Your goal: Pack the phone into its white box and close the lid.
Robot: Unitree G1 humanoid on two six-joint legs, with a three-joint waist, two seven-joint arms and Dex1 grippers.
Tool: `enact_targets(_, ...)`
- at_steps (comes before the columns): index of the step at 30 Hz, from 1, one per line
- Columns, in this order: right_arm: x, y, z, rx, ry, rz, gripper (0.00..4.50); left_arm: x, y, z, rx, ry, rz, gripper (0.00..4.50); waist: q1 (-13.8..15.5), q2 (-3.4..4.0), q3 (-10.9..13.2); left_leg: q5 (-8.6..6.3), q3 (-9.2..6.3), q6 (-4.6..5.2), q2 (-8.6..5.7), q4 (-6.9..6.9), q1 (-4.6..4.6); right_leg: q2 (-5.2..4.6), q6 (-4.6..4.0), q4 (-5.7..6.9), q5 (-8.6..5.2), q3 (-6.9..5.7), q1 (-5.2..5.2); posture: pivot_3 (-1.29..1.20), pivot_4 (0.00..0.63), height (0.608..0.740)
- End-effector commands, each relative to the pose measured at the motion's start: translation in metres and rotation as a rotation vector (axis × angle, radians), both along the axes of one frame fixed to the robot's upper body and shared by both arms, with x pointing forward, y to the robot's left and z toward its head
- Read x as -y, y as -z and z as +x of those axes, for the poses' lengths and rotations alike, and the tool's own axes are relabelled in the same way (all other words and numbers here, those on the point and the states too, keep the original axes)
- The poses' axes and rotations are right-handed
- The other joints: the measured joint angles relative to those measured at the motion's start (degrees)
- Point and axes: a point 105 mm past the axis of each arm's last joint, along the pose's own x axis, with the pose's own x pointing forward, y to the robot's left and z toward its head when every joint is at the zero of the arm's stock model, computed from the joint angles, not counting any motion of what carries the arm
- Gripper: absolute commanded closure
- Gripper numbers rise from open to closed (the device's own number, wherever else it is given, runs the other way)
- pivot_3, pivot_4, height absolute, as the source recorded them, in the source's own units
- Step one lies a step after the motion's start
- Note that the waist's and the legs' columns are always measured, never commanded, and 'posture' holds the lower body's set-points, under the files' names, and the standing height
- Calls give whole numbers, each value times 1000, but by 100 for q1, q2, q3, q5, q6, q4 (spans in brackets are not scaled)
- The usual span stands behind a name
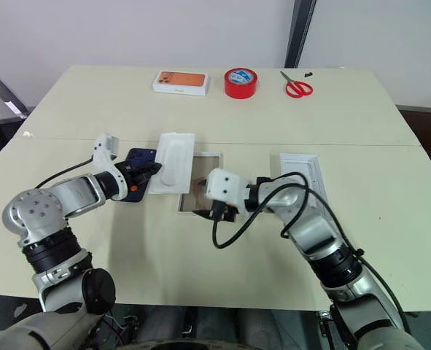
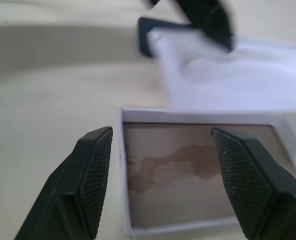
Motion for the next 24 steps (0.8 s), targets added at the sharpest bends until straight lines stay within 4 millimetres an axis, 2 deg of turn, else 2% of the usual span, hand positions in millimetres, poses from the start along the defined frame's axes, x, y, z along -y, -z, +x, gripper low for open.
enact_targets(1,22,-18,7,35,59,25,1077,19,-2,-7,22,51,41,4500,1,0,0,0,1,1,-1,0,0,-1,0,0,0,1,0,0,150,740)
enact_targets(5,31,-16,11,44,87,2,1077,29,5,-10,1,65,47,4500,-43,0,0,0,1,1,1,-2,3,3,0,5,0,3,-2,0,150,740)
enact_targets(10,30,-16,15,67,103,6,1077,34,12,-12,-20,73,53,4500,-17,-1,1,0,4,0,1,-2,7,4,0,12,0,6,-1,0,150,740)
enact_targets(11,28,-16,16,69,102,8,1011,34,12,-12,-21,72,53,3890,-12,-1,1,0,3,0,1,-2,6,4,0,12,0,5,-2,0,150,740)
enact_targets(13,27,-15,15,70,101,9,1011,34,11,-12,-19,72,53,3110,-7,-1,1,0,3,0,1,-2,6,4,0,12,0,5,-2,0,150,740)
enact_targets(18,26,-13,16,56,116,16,1011,31,-1,-11,29,63,5,696,-10,-1,1,1,3,0,1,-2,6,4,0,11,0,5,-2,0,150,740)
enact_targets(22,22,-17,22,36,148,50,1011,22,-21,-9,119,40,-52,696,-16,-1,1,1,3,-1,1,-2,6,4,0,11,0,4,-2,0,150,740)
enact_targets(23,20,-18,26,23,171,61,1547,15,-26,-7,147,21,-39,645,-25,-1,1,1,3,-2,1,-2,6,4,0,12,0,5,-2,0,150,740)
enact_targets(24,17,-19,28,11,187,67,1874,9,-29,-6,169,7,-24,645,-29,-1,1,2,3,-3,1,-2,6,5,0,12,0,5,-2,0,150,740)
